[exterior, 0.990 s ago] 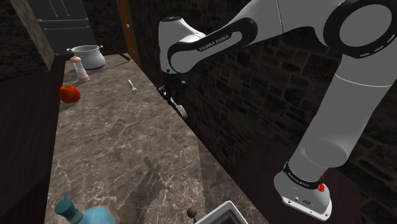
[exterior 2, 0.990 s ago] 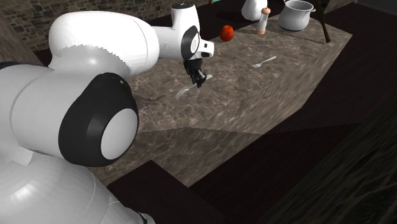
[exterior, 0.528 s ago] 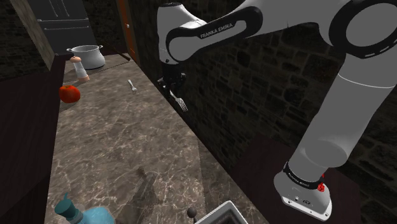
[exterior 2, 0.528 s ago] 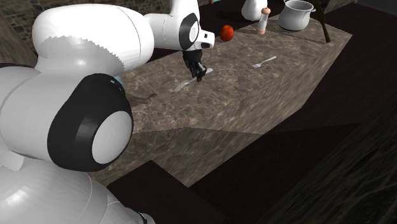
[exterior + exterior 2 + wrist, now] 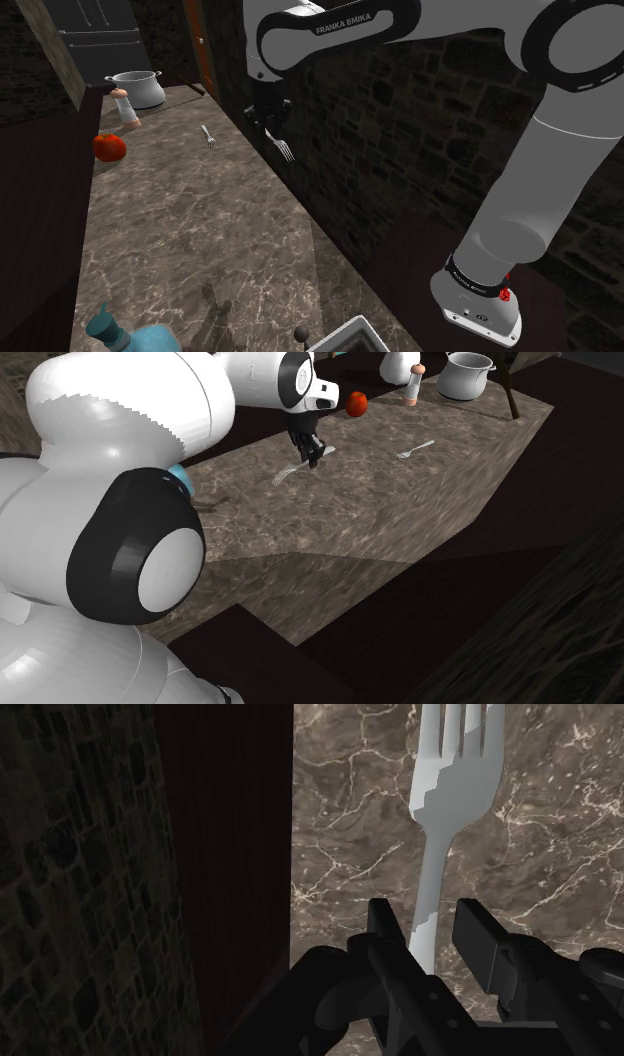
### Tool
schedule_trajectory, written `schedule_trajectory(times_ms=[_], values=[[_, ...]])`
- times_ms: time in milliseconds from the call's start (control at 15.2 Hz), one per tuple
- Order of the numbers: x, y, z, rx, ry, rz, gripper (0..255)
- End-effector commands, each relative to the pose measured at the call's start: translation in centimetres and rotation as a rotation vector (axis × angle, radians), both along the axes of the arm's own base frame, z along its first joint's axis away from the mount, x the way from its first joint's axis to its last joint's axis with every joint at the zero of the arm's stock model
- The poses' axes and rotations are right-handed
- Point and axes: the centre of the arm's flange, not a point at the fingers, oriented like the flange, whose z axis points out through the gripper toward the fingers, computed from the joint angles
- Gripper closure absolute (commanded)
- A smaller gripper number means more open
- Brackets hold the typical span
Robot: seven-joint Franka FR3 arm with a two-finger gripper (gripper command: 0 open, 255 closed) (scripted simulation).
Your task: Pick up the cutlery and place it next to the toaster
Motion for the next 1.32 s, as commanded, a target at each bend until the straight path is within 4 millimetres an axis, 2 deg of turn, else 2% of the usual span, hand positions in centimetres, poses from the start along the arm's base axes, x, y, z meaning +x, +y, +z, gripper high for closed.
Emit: schedule_trajectory(times_ms=[0, 396, 1254], values=[[-0.1, -0.1, 1.0, 0.000, 0.000, 0.000, 255], [-0.1, -0.1, 3.7, 0.000, 0.000, 0.000, 255], [-10.0, 14.0, 3.7, 0.000, 0.000, 0.000, 255]])
